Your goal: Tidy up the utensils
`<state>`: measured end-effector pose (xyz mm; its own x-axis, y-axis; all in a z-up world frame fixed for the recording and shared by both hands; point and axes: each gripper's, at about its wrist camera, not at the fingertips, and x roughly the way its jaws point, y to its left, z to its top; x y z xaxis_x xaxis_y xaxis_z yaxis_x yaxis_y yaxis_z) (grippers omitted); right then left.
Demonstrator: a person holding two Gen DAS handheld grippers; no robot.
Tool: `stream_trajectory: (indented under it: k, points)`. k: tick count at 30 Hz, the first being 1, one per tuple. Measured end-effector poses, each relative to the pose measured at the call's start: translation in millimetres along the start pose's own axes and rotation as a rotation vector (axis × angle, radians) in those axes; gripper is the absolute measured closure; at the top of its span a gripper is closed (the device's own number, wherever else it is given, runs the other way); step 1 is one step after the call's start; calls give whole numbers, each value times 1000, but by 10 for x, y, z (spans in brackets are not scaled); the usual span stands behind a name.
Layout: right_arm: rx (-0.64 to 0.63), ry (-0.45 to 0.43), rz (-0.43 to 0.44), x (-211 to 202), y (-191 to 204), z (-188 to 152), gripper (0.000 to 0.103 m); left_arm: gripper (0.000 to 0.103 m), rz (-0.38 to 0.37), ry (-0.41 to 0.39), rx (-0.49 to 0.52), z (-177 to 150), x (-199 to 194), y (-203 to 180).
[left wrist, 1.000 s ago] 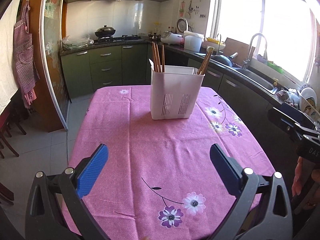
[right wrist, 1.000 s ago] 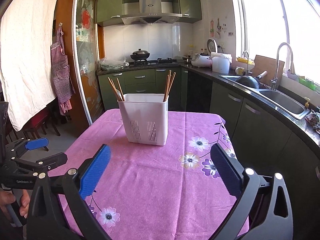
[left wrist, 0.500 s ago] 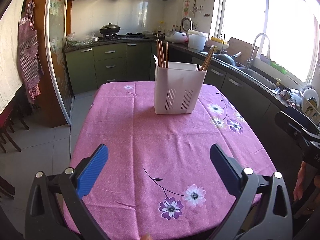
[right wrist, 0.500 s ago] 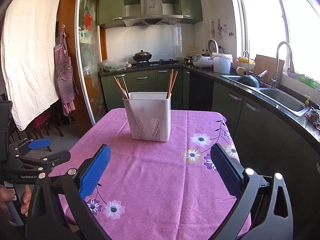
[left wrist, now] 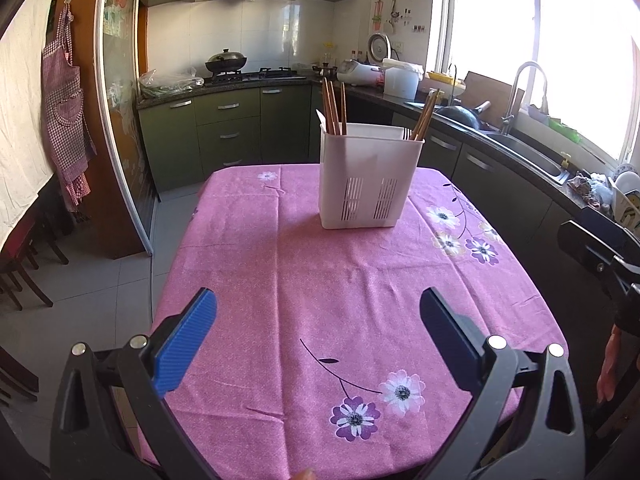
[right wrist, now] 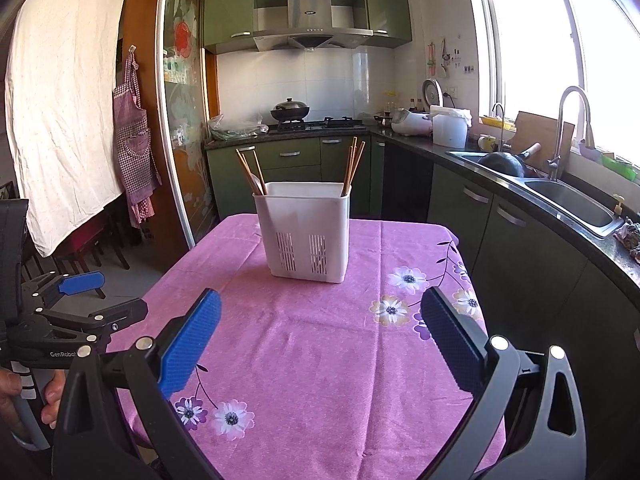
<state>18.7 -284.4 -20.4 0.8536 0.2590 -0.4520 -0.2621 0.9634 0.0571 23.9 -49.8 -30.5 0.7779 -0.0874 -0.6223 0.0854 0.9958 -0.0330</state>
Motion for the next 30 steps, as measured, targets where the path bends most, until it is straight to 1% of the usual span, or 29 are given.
stream_trajectory:
  k: [6,14,20,30]
  points:
    - [3,4,6,35,7,1,5,6,14,-3,14,-6,-20,-17]
    - [-1,4,12,57,22,-17,5,6,7,-4,26,-13,-27,-35]
    - [-3,6,16,66,43,-33,5,6,15,-22,31,-18,-57,-52]
    - [-4,13,25,99,59,-54,5,6,18,-13,42,-29,-41,-68]
